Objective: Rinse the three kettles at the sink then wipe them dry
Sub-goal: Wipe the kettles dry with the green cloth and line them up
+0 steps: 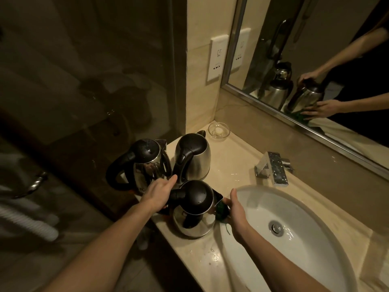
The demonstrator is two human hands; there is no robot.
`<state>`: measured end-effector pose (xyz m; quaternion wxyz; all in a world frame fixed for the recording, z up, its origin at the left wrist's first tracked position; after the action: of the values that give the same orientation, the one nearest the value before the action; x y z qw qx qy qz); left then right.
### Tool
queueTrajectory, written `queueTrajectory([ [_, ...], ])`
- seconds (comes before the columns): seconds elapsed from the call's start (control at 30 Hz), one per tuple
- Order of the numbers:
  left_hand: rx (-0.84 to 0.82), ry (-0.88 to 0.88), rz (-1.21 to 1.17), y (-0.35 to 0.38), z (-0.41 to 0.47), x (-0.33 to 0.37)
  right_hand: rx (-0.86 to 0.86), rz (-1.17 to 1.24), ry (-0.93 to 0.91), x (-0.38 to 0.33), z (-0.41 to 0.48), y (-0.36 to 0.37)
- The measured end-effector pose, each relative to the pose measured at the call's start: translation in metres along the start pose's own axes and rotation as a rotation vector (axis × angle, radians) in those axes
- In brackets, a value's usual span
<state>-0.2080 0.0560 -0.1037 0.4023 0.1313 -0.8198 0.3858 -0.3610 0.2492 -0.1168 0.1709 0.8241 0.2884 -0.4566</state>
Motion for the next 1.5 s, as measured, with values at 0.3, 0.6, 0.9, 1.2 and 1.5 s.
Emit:
queueTrajectory([
  [0.3, 0.096, 0.112, 0.088, -0.005, 0.01, 0.002, -0.173, -0.008, -0.166, -0.021, 0.015, 0.007],
  [0.6, 0.167, 0.135, 0.075, -0.005, 0.007, 0.006, -0.288, -0.046, -0.188, -0.026, 0.033, 0.019],
  [0.9, 0.191, 0.139, 0.057, -0.004, 0.007, 0.004, -0.31, -0.105, -0.128, -0.028, 0.038, 0.014],
  [1.2, 0.252, 0.148, 0.014, -0.003, 0.003, 0.001, -0.358, -0.223, -0.189, -0.035, 0.041, 0.023],
  [1.5, 0.229, 0.172, 0.061, -0.003, 0.01, -0.005, -0.486, -0.328, -0.19, -0.049, 0.047, 0.036],
])
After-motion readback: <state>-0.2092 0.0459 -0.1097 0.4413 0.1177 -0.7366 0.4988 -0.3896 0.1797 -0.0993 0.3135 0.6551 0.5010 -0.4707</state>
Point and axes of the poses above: each hand's wrist, its own z-axis towards the middle knuckle, its own y-axis out of the palm, x = y × z, the point moved 3 cm from there along z, towards the middle knuckle, and after that the axes turned 2 degrees about -y, right-handed, at the moved point
